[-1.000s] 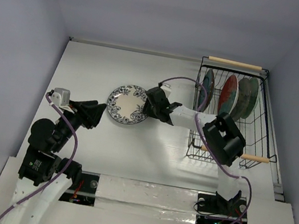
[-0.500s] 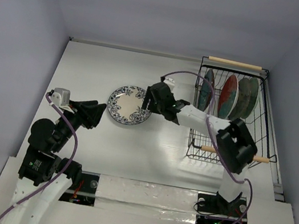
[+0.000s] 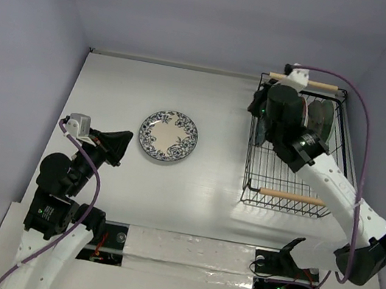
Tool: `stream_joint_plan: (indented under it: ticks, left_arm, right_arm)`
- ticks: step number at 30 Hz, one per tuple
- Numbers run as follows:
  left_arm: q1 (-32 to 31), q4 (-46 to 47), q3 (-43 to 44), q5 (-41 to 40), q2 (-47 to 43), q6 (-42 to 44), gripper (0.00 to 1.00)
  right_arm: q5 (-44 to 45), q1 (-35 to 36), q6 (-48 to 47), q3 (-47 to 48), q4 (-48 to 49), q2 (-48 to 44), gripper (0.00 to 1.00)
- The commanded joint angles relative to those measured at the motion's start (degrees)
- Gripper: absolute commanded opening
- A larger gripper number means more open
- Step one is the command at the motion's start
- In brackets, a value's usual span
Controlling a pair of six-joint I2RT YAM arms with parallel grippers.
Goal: Unload the plates from the dish rack
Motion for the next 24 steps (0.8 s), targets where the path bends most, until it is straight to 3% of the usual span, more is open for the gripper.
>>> stream_joint_plan:
  ticks: [1,4,5,9,12,15,20,24]
  left_arm:
    - [0.2,2.09,0.76,0.18,0.33,0.22,0.03]
    - [0.2,2.09,0.76,0.36,0.42,0.31,0.03]
    - [0.2,2.18,0.76,0.45,0.42,0.31,0.04]
    - [0.2,2.09,0.67,0.62,0.42,0.31,0.17]
    - [0.2,2.18,0.67,0.89,0.42,0.22,0.3]
    - [0.2,2.18,0.76,0.89,0.42,0.22,0.37]
    - [0.2,2.26,0.76,0.89,0.25,0.22,0.4]
    - [0.2,2.09,0.67,0.62,0.33,0.22,0.41]
  right_arm:
    - [7.43,-6.62,-4.22,-1.55,-7.7,-0.11,0.0]
    - [7.09,-11.11,-6.16,-1.3,-9.55,0.59,0.3]
    - [6.57,-11.72,-7.55,-0.43,-10.07,1.98,0.52]
    - [5.16,-12.34,-9.49,3.35,-10.79,6.46,0.67]
    - [3.75,-13.57,-10.38,6.59,-11.57,11.2,0.66]
    - [7.08,-14.8,-10.2,9.06,-13.94,15.08,0.62]
    - [6.82,-16.73,-9.68,9.51,-14.3,20.97,0.57]
    - [8.23,-17.27,-9.85,11.62,-15.7,25.45,0.45]
